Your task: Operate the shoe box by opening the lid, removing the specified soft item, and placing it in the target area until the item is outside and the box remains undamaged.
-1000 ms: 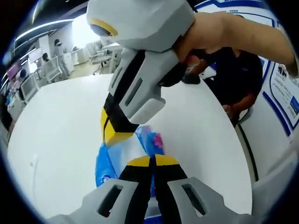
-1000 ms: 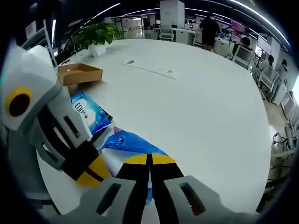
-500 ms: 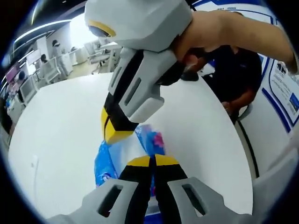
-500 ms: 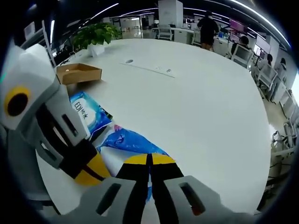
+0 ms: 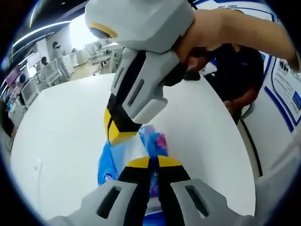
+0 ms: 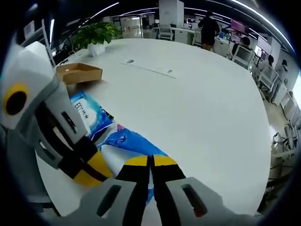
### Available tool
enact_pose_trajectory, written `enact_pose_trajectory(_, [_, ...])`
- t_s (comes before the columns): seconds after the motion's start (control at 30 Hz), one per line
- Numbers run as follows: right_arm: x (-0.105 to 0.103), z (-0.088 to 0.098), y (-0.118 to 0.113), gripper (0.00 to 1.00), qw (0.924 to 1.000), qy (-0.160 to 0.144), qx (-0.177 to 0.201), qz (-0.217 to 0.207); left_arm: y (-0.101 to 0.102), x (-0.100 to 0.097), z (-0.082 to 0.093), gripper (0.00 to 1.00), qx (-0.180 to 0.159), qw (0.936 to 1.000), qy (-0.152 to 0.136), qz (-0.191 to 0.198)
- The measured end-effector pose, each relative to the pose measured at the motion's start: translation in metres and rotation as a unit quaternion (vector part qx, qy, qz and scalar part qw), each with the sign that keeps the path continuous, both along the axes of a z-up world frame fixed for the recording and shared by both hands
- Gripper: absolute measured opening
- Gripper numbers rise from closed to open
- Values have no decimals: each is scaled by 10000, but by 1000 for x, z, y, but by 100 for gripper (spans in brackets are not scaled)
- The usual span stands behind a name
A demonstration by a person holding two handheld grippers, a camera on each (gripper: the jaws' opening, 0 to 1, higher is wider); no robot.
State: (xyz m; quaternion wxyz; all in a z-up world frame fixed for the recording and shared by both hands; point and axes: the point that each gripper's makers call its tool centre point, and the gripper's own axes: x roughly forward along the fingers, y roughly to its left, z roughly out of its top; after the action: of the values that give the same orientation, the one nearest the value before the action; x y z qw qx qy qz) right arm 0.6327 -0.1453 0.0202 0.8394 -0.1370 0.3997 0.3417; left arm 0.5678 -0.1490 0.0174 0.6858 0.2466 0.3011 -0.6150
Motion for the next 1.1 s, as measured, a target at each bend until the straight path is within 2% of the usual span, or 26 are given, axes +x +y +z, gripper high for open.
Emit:
enact_pose_trajectory(0.17, [-2, 3, 0, 4, 9999, -55, -104, 30, 5, -3, 5, 9, 53, 9998, -113, -159])
enact_pose_trajectory(0.3, [-3, 11, 1, 8, 9998, -154, -137, 33, 9, -1, 12, 11, 50, 9998, -158, -93])
enact_pose_trajectory(0.63, [-14, 29, 2, 18, 9993, -289, -214, 71, 22, -11, 39, 17, -58, 9996, -291, -10])
enact_pose_trajectory(0.87, [-29, 43, 8, 25, 9987, -351, -330, 138, 42, -23, 57, 22, -172, 9991, -351, 154])
enact_pose_trajectory(1.1, [-40, 56, 18, 36, 9980, -491, -369, 126, 66, -34, 71, 32, -297, 9983, -405, 282])
